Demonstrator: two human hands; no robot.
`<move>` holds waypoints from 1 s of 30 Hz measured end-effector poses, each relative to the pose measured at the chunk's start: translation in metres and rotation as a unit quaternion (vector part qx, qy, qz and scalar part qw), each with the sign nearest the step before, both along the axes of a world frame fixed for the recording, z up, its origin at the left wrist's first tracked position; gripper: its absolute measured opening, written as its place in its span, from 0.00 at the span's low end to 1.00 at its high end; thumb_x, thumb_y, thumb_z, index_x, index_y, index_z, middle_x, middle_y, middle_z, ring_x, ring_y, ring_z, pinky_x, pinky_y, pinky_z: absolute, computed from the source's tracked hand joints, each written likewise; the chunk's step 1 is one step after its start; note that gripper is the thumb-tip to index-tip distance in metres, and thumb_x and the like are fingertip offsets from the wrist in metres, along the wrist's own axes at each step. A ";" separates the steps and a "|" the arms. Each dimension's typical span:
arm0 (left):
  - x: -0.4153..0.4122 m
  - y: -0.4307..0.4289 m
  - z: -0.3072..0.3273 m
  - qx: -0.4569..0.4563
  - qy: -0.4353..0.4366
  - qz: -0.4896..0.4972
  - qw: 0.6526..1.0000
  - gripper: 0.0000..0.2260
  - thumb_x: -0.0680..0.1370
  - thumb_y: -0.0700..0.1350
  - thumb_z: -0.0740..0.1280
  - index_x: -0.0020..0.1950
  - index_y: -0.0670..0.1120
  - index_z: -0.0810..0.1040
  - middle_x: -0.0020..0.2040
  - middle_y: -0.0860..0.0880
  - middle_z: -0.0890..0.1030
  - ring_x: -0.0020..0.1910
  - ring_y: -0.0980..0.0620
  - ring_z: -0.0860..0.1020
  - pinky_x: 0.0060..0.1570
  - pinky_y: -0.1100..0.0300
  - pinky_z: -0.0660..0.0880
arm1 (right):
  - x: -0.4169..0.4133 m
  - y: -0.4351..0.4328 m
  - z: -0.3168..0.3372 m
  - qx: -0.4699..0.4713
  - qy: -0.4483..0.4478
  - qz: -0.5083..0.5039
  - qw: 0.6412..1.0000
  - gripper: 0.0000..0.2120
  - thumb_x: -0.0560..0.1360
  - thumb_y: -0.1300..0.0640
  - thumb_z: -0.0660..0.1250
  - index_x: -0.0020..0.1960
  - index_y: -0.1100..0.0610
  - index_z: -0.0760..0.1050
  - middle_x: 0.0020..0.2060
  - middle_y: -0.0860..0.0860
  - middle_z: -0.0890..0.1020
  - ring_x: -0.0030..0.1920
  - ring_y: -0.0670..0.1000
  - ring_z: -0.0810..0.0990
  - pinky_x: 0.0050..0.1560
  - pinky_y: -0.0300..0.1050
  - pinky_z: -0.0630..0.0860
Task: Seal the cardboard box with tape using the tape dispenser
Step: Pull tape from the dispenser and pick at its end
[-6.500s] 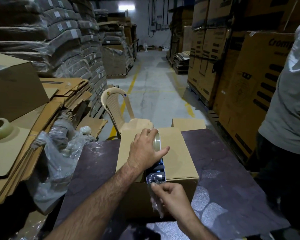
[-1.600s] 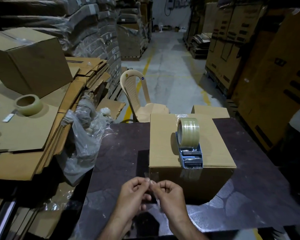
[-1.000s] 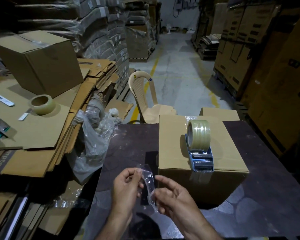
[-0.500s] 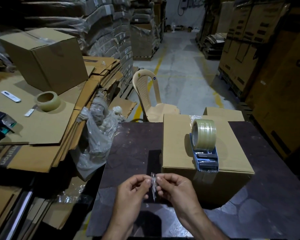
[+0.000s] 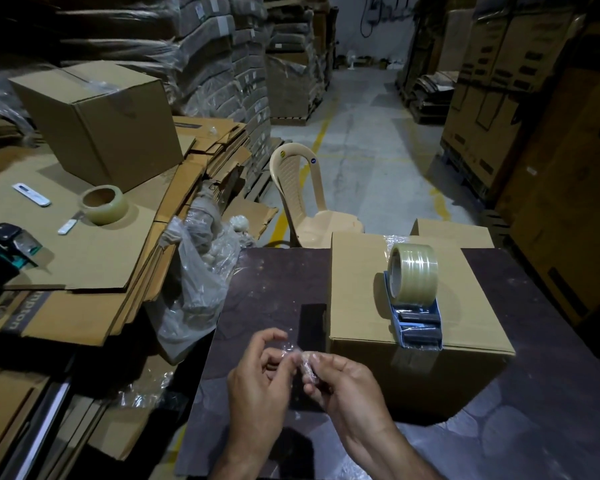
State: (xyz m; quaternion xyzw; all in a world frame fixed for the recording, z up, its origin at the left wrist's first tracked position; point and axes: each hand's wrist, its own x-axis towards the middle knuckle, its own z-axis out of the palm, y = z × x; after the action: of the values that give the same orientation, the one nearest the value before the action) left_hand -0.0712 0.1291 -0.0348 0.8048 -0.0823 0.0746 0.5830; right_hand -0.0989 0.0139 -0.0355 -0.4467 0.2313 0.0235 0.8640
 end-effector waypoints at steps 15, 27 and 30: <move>0.011 0.009 -0.008 -0.017 0.104 -0.076 0.991 0.12 0.75 0.35 0.70 0.47 0.52 0.85 0.50 0.60 0.84 0.53 0.66 0.79 0.49 0.73 0.74 | 0.004 -0.001 -0.012 -0.055 0.035 0.009 0.998 0.05 0.72 0.66 0.69 0.43 0.62 0.84 0.45 0.61 0.85 0.44 0.57 0.79 0.39 0.45 0.74; 0.021 0.018 -0.026 -0.123 0.201 -0.081 0.968 0.12 0.71 0.31 0.72 0.53 0.41 0.83 0.45 0.45 0.86 0.40 0.51 0.84 0.38 0.64 0.79 | 0.013 -0.003 -0.016 -0.011 0.041 0.031 0.999 0.04 0.71 0.70 0.69 0.46 0.67 0.79 0.36 0.61 0.83 0.33 0.50 0.79 0.34 0.37 0.77; 0.030 0.021 -0.028 -0.111 0.201 -0.094 0.969 0.06 0.72 0.31 0.72 0.45 0.40 0.84 0.46 0.48 0.85 0.39 0.51 0.84 0.35 0.64 0.79 | 0.016 0.000 -0.017 -0.023 0.038 0.048 0.998 0.04 0.73 0.71 0.67 0.45 0.64 0.75 0.33 0.58 0.82 0.31 0.49 0.78 0.34 0.38 0.75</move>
State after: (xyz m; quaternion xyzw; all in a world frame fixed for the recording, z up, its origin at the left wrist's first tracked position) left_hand -0.0415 0.1500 -0.0628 0.7225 -0.0302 -0.1348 0.6775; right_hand -0.0825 0.0135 -0.0524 -0.4757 0.2430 0.0765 0.8419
